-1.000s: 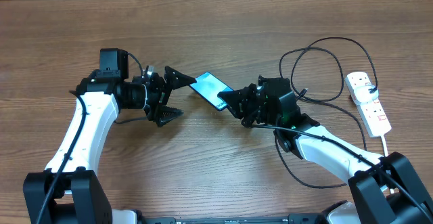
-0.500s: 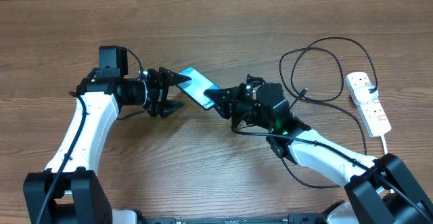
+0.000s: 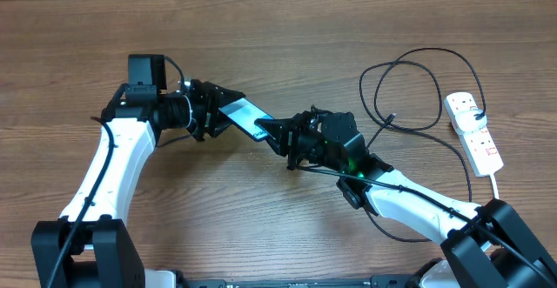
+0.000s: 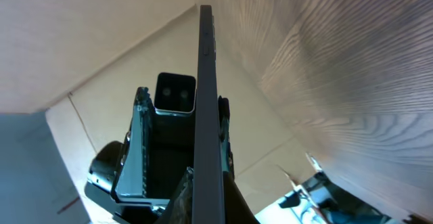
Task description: Plug charger to phone and switch on socket
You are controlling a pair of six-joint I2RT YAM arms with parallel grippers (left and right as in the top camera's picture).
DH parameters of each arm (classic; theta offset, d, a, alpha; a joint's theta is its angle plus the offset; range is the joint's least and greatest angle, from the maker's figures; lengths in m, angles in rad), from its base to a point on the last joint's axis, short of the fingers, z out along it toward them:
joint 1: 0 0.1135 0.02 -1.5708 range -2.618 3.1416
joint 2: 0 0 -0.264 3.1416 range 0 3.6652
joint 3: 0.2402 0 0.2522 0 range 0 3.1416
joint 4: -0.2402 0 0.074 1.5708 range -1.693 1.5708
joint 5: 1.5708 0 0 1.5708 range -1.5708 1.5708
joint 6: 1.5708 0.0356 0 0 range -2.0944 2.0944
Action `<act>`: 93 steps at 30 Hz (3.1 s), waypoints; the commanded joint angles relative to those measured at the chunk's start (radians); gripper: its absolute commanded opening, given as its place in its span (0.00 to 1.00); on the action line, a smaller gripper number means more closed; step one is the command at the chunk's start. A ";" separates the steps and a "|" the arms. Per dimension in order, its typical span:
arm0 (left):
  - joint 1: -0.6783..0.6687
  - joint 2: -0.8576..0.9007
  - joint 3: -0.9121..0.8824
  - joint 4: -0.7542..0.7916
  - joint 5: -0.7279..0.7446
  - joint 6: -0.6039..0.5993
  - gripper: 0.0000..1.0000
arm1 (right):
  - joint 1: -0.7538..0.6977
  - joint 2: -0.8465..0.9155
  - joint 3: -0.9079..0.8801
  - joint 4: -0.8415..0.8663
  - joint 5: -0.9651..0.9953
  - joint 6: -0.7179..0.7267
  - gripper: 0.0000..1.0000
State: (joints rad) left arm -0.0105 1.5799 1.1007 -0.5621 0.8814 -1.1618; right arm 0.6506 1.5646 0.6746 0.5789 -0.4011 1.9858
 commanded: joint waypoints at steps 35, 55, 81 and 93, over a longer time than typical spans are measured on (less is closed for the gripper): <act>0.058 0.002 0.000 0.103 -0.095 0.233 0.04 | 0.015 -0.004 0.019 -0.114 0.130 -0.702 0.97; 0.062 0.138 0.001 -0.011 0.349 0.679 0.04 | -0.265 -0.140 0.325 -1.204 0.494 -1.097 1.00; -0.019 0.350 0.001 0.037 0.671 0.659 0.04 | -0.372 0.028 0.291 -1.287 0.598 -0.990 1.00; -0.019 0.350 0.001 0.039 0.627 0.623 0.04 | -0.372 0.091 0.291 -1.197 0.557 -0.983 0.87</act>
State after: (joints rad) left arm -0.0311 1.9358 1.0981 -0.5262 1.4807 -0.5240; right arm 0.2821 1.6478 0.9730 -0.6342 0.1566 0.9947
